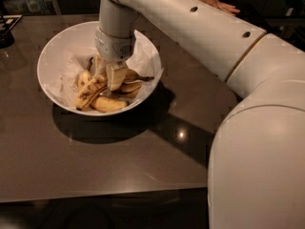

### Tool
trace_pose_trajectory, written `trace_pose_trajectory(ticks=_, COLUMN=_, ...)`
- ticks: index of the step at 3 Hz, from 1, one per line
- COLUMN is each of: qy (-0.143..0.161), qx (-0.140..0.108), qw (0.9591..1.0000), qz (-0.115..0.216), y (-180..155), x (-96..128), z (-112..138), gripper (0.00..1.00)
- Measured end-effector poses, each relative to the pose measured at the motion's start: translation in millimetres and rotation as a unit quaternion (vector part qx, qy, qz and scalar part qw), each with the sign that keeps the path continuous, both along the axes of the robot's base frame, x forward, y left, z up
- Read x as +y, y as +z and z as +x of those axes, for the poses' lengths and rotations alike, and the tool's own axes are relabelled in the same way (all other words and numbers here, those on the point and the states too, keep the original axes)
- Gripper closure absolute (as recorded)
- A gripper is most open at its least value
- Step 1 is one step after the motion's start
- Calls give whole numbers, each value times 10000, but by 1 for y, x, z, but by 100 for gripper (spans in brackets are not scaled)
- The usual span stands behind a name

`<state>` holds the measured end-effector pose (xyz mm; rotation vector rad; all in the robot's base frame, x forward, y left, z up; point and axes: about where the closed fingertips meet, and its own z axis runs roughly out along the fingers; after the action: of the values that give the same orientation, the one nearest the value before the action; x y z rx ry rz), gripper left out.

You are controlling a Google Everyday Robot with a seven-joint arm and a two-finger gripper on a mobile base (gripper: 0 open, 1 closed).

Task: Pick banana from white bowl

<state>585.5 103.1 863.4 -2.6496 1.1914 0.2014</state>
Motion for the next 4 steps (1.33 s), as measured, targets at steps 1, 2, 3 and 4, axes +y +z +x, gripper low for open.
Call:
trace_pose_trajectory(ticks=1, qy=-43, qx=-51, qw=10000, qz=64, y=8, x=-1, z=-3, gripper=100)
trace_pose_trajectory(ticks=2, qy=-95, qx=4, qw=9998, qz=171, y=32, x=-8, z=-19, gripper=100)
trace_pose_trajectory(ticks=3, qy=-72, qx=-7, qw=9997, qz=219, y=58, x=-13, z=-41, gripper=100)
trace_pose_trajectory(ticks=4, qy=-52, qx=-54, qw=9997, qz=252, y=80, x=-18, z=-66, gripper=100)
